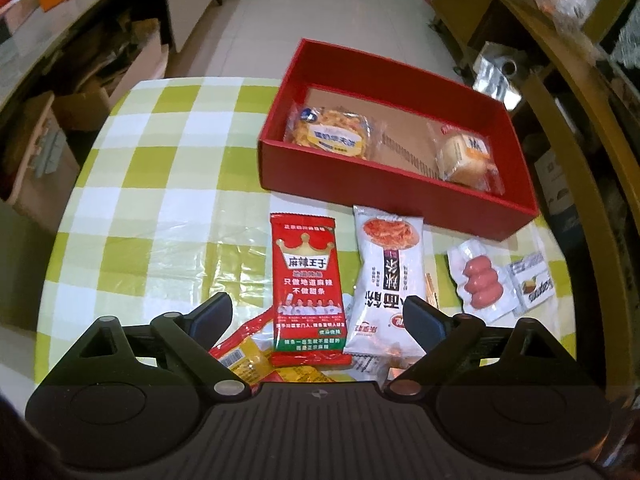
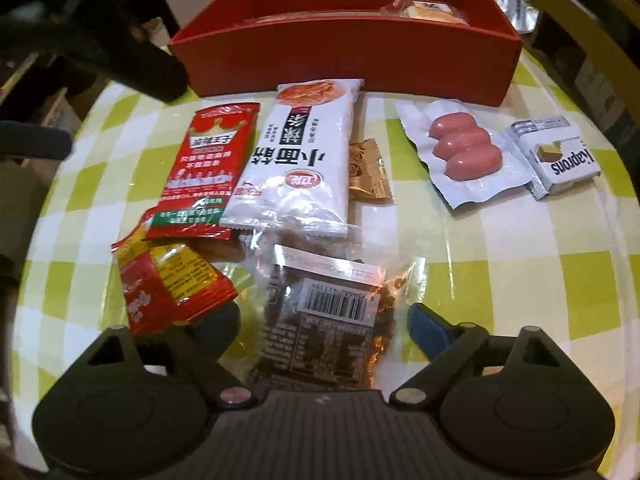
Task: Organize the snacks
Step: 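Grasp the brown jerky bag with the right gripper and lift it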
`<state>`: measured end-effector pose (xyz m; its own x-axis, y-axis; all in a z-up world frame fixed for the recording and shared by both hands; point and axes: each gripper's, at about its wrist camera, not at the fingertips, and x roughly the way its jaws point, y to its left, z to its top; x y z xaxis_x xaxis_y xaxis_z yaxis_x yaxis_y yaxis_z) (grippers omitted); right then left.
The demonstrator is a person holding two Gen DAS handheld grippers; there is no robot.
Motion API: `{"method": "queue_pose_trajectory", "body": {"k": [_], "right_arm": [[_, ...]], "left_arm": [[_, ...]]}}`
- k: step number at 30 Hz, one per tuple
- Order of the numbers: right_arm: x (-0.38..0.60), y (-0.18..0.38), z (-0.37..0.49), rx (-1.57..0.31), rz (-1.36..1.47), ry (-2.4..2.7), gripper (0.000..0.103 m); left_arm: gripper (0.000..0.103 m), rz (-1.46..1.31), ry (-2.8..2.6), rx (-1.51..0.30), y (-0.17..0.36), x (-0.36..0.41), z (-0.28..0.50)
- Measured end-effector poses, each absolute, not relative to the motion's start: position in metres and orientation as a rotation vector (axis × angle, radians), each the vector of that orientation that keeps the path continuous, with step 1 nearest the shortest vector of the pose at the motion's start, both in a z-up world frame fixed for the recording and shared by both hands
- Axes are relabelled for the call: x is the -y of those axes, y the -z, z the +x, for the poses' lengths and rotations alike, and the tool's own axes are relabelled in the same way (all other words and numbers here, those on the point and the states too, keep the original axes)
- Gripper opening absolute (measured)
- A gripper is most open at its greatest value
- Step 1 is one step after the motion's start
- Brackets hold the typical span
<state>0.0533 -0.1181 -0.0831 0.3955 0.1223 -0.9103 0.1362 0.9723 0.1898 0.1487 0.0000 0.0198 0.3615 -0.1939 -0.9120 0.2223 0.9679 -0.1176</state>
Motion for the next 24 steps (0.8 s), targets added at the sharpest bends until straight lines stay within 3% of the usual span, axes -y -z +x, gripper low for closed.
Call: {"method": "queue_pose_trajectory", "body": {"k": [10, 24], "right_arm": [[0.139, 0.072, 0.043, -1.162, 0.198, -0.022, 0.084], [0.185, 0.062, 0.04, -1.145, 0.147, 0.09, 0.083]], "left_arm": [[0.095, 0.183, 0.259, -1.195, 0.005, 0.044, 0.146], [0.091, 0.209, 0.212, -1.265, 0.045, 0.091, 0.167]]}}
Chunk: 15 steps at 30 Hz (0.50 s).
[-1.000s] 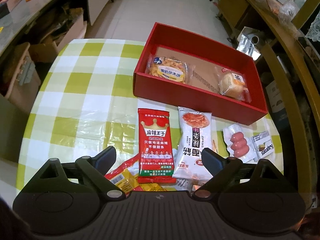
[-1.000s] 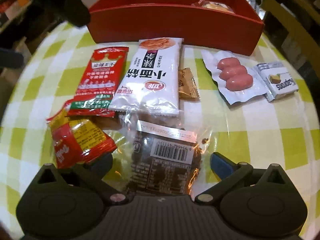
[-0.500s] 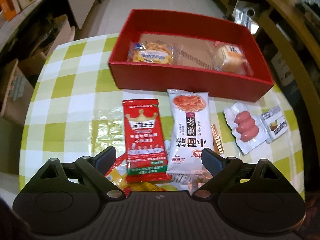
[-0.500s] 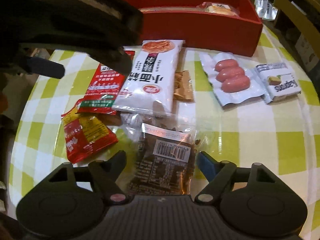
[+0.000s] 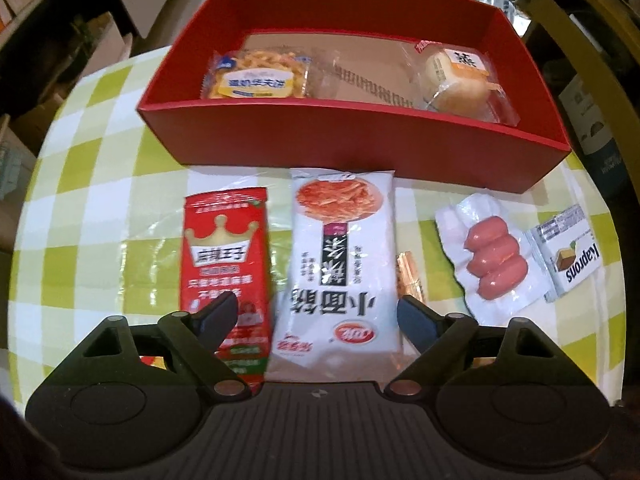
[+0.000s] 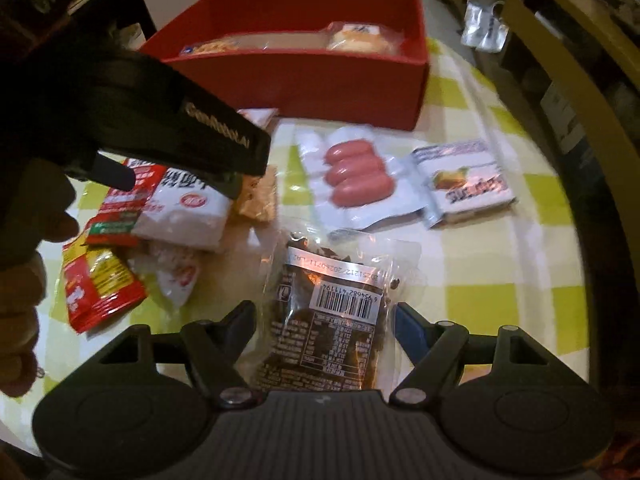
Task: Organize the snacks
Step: 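Grasp the brown jerky bag with the right gripper and lift it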
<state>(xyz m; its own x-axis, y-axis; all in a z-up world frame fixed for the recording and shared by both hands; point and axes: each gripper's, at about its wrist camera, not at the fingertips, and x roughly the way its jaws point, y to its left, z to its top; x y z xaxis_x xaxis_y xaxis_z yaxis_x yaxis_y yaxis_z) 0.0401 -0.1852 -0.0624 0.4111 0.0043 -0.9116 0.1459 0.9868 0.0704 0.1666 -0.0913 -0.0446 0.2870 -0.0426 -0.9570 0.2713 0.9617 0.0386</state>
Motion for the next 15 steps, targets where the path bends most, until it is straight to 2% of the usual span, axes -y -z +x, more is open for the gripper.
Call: {"method": "queue_pose_trajectory", "body": {"k": [8, 15], "right_arm": [[0.201, 0.055, 0.058, -1.129, 0.134, 0.128, 0.083], [0.207, 0.05, 0.075, -1.113, 0.106, 0.154, 0.083]], "left_arm": [[0.089, 0.225, 0.165, -1.278, 0.059, 0.104, 0.178], [0.082, 0.251, 0.182, -1.259, 0.059, 0.105, 0.18]]}}
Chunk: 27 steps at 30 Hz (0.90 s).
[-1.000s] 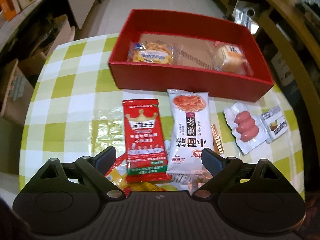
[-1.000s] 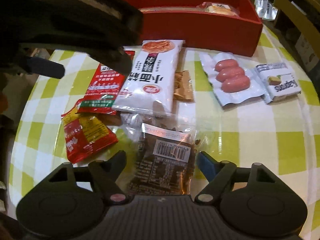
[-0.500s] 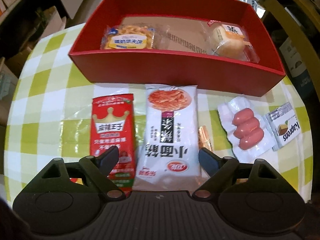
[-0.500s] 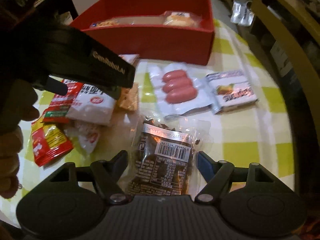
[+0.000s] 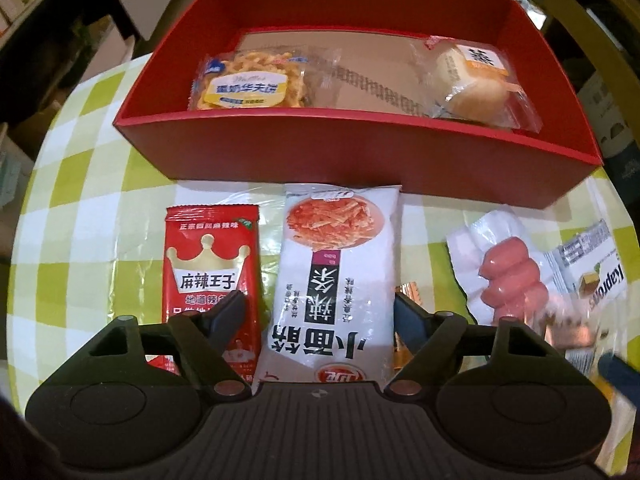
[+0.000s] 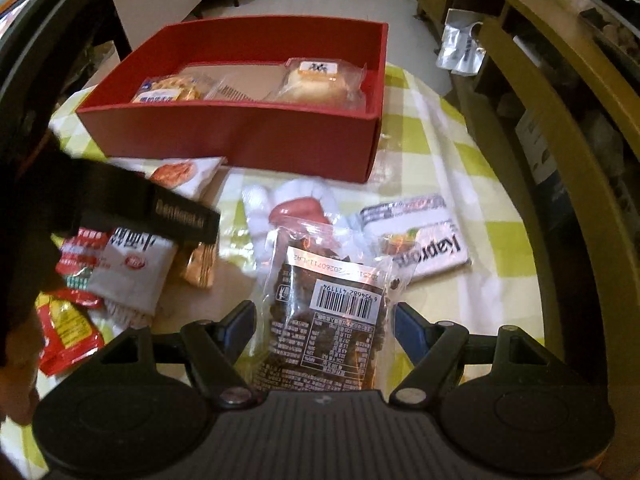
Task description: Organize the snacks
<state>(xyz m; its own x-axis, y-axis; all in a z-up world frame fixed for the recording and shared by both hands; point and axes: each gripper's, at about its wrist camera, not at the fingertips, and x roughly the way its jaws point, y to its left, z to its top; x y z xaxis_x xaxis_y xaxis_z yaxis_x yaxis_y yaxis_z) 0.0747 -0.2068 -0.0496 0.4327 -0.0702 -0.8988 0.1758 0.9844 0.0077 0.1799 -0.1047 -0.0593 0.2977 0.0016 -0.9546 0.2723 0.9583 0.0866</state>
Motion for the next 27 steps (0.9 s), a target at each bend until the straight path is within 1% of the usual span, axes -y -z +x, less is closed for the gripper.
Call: {"method": "queue_pose_trajectory", "body": {"k": [2, 4, 8, 9, 11, 12, 13, 16, 19, 27], "right_arm": [[0.209, 0.049, 0.079, -1.108, 0.102, 0.159, 0.083], [0.21, 0.048, 0.081, -1.108, 0.101, 0.16, 0.083], [0.213, 0.051, 0.085, -1.113, 0.1, 0.158, 0.083], [0.214, 0.05, 0.085, -1.113, 0.101, 0.156, 0.083], [0.214, 0.049, 0.084, -1.108, 0.105, 0.157, 0.083], [0.214, 0.049, 0.085, -1.106, 0.107, 0.157, 0.083], [0.215, 0.048, 0.086, -1.105, 0.109, 0.156, 0.083], [0.213, 0.048, 0.087, -1.101, 0.109, 0.147, 0.083], [0.211, 0.046, 0.089, -1.093, 0.102, 0.14, 0.083], [0.209, 0.041, 0.09, -1.076, 0.112, 0.135, 0.083]], "left_arm": [[0.084, 0.274, 0.197, -1.252, 0.061, 0.107, 0.178], [0.087, 0.284, 0.202, -1.251, 0.063, 0.109, 0.178], [0.087, 0.289, 0.203, -1.241, 0.064, 0.112, 0.179], [0.085, 0.285, 0.203, -1.242, 0.065, 0.111, 0.181], [0.072, 0.272, 0.219, -1.24, 0.063, 0.111, 0.184], [0.063, 0.252, 0.24, -1.252, 0.062, 0.111, 0.184], [0.06, 0.237, 0.247, -1.26, 0.061, 0.11, 0.185], [0.059, 0.252, 0.251, -1.259, 0.061, 0.11, 0.182], [0.053, 0.259, 0.255, -1.258, 0.059, 0.11, 0.179], [0.051, 0.243, 0.26, -1.258, 0.051, 0.096, 0.174]]}}
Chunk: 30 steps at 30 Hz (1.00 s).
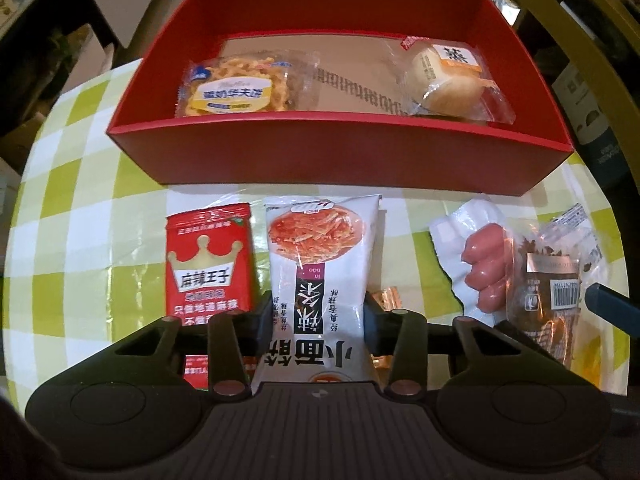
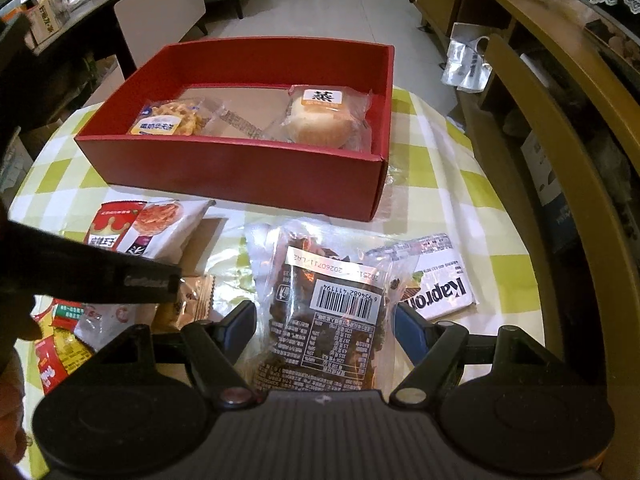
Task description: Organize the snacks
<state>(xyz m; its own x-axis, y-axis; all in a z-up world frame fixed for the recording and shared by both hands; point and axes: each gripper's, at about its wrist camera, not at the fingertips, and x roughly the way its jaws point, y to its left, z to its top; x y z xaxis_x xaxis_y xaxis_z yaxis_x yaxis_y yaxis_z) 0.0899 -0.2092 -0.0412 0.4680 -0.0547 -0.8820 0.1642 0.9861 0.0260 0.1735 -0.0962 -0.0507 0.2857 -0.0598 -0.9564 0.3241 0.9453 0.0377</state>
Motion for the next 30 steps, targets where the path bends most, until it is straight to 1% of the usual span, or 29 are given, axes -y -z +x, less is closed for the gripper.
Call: {"method": "queue_pose_trajectory", "body": {"k": [12, 30], "right_arm": [[0.208, 0.019, 0.096, -1.004, 0.109, 0.129, 0.083], [0.231, -0.005, 0.114, -0.91, 0.171, 0.165, 0.083]], "left_arm": [[0.05, 0.254, 0.264, -1.134, 0.015, 0.099, 0.162], [0.05, 0.208, 0.255, -1.072, -0.008, 0.096, 0.174]]}}
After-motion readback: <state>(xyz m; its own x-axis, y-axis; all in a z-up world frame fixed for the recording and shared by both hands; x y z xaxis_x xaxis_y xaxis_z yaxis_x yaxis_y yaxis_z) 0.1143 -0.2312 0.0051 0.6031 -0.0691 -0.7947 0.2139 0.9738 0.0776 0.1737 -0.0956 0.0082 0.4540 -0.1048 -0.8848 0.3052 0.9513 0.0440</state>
